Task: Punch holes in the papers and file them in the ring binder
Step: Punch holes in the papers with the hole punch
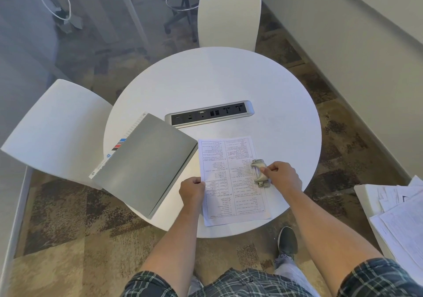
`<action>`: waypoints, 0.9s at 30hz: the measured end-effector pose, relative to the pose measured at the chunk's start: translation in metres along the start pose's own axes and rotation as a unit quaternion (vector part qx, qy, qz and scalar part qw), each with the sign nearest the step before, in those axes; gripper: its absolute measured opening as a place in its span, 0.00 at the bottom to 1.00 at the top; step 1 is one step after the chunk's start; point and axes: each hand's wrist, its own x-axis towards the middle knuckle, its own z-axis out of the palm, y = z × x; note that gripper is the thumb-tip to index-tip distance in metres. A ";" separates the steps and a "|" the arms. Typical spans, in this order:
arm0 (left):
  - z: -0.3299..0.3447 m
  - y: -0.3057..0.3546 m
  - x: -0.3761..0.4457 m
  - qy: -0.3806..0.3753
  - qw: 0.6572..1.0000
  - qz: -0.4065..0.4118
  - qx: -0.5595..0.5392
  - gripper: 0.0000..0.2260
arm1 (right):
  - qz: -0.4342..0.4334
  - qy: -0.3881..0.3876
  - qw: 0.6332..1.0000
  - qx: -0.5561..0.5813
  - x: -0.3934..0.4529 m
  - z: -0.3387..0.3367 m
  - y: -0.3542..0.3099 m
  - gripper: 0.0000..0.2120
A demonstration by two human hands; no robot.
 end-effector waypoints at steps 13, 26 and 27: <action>-0.003 -0.007 0.015 -0.015 1.000 -0.026 -0.007 0.04 | 0.037 -0.067 0.990 -0.116 0.015 -0.014 -0.002 0.28; -0.005 -0.015 0.023 -0.038 0.999 -0.030 -0.010 0.02 | 0.010 -0.065 0.982 -0.178 0.023 -0.011 -0.006 0.23; -0.005 -0.015 0.022 -0.038 0.999 -0.027 -0.010 0.02 | -0.010 -0.059 0.988 -0.139 0.018 -0.008 -0.004 0.20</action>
